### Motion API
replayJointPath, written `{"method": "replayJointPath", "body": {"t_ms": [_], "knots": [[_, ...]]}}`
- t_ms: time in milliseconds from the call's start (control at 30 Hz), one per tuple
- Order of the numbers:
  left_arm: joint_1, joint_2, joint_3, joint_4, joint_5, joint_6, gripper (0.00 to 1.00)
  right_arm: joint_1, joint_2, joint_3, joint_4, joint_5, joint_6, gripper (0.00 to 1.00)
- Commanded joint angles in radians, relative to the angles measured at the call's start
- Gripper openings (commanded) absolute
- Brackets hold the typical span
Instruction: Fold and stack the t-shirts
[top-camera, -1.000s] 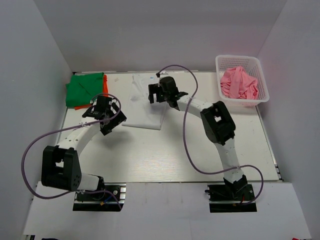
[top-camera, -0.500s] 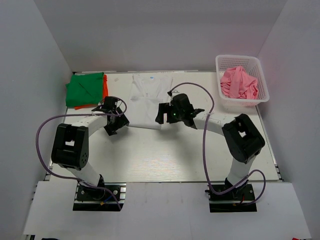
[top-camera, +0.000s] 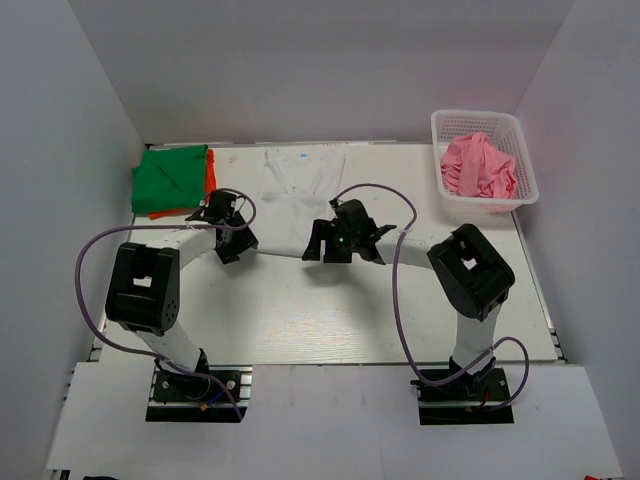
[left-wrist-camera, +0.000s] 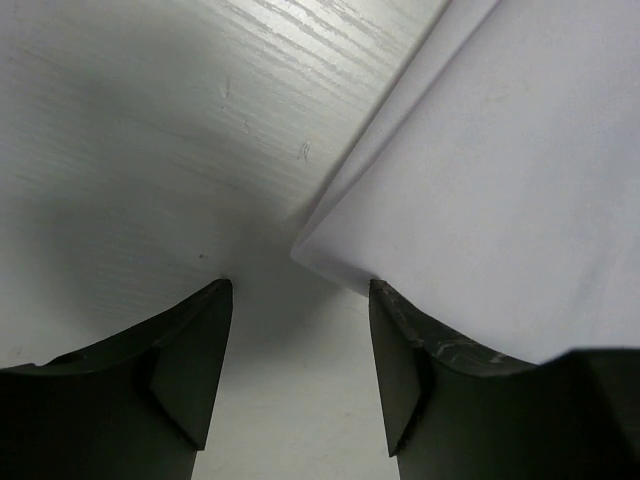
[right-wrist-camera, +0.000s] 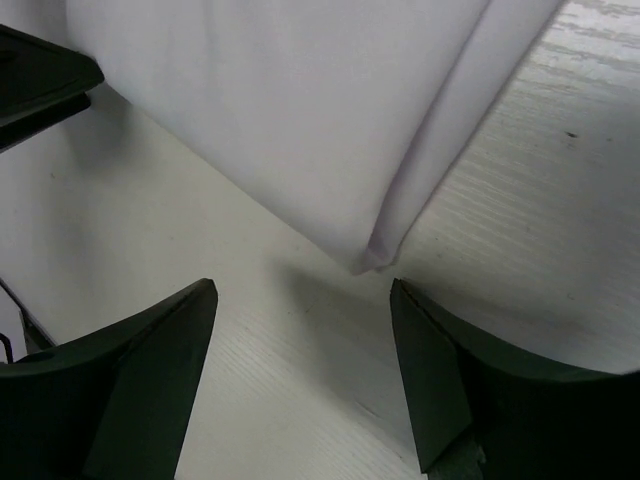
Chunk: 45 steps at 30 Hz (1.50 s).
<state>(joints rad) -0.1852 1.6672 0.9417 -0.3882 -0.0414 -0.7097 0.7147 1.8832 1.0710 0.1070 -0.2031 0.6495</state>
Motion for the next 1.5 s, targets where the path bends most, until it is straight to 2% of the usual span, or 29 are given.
{"method": "replayJointPath", "body": {"t_ms": [0, 100, 233, 333, 367, 400, 433, 500, 533, 567, 700, 733, 800, 867, 900, 1033, 1100, 1200, 1333, 1467], "knots": [[0.000, 0.042, 0.009, 0.012, 0.008, 0.013, 0.67, 0.000, 0.034, 0.017, -0.049, 0.054, 0.108, 0.75], [0.000, 0.072, 0.029, 0.012, 0.020, 0.013, 0.63, -0.001, 0.047, 0.017, -0.056, 0.077, 0.153, 0.64], [0.000, 0.094, 0.039, -0.008, 0.011, 0.013, 0.59, -0.009, 0.089, 0.046, -0.075, 0.093, 0.194, 0.58], [0.000, 0.104, 0.049, -0.020, -0.003, 0.004, 0.53, -0.008, 0.117, 0.055, -0.063, 0.077, 0.205, 0.43], [0.000, 0.114, 0.049, -0.029, -0.003, 0.004, 0.50, -0.008, 0.128, 0.052, -0.058, 0.079, 0.217, 0.35], [0.000, 0.114, 0.049, -0.029, -0.003, 0.004, 0.45, -0.009, 0.129, 0.052, -0.041, 0.076, 0.219, 0.20], [0.000, 0.124, 0.049, -0.029, -0.003, 0.004, 0.40, -0.011, 0.131, 0.050, -0.040, 0.085, 0.217, 0.14], [0.000, 0.124, 0.049, -0.029, 0.011, 0.004, 0.17, -0.008, 0.123, 0.037, -0.036, 0.105, 0.219, 0.00], [0.000, 0.124, 0.049, -0.029, 0.020, 0.004, 0.04, -0.009, 0.117, 0.029, -0.035, 0.128, 0.217, 0.00], [0.000, 0.124, 0.049, -0.029, 0.031, 0.004, 0.00, -0.008, 0.111, 0.018, -0.032, 0.134, 0.220, 0.00], [-0.025, 0.068, 0.016, -0.029, 0.031, 0.004, 0.00, -0.006, 0.056, -0.022, -0.021, 0.157, 0.119, 0.00], [-0.025, 0.046, -0.016, -0.020, 0.075, 0.004, 0.00, -0.001, 0.042, -0.028, -0.012, 0.150, 0.090, 0.00], [-0.025, -0.007, -0.053, -0.020, 0.087, 0.004, 0.00, 0.009, -0.036, -0.072, 0.000, 0.125, -0.043, 0.00], [-0.036, -0.114, -0.115, -0.020, 0.098, 0.004, 0.00, 0.025, -0.102, -0.097, -0.029, 0.143, -0.146, 0.00], [-0.046, -0.156, -0.162, -0.020, 0.107, 0.018, 0.00, 0.040, -0.151, -0.142, -0.033, 0.139, -0.253, 0.00], [-0.085, -0.355, -0.254, -0.029, 0.253, 0.032, 0.00, 0.074, -0.281, -0.195, -0.151, 0.137, -0.350, 0.00], [-0.098, -0.470, -0.294, -0.038, 0.313, 0.032, 0.00, 0.098, -0.315, -0.221, -0.165, 0.092, -0.375, 0.00], [-0.109, -0.567, -0.304, -0.089, 0.315, 0.032, 0.00, 0.120, -0.422, -0.253, -0.182, -0.002, -0.384, 0.00], [-0.120, -0.704, -0.265, -0.153, 0.290, 0.041, 0.00, 0.120, -0.553, -0.247, -0.205, 0.023, -0.356, 0.00], [-0.120, -0.756, -0.204, -0.153, 0.299, 0.041, 0.00, 0.114, -0.620, -0.197, -0.259, 0.105, -0.341, 0.00]]}}
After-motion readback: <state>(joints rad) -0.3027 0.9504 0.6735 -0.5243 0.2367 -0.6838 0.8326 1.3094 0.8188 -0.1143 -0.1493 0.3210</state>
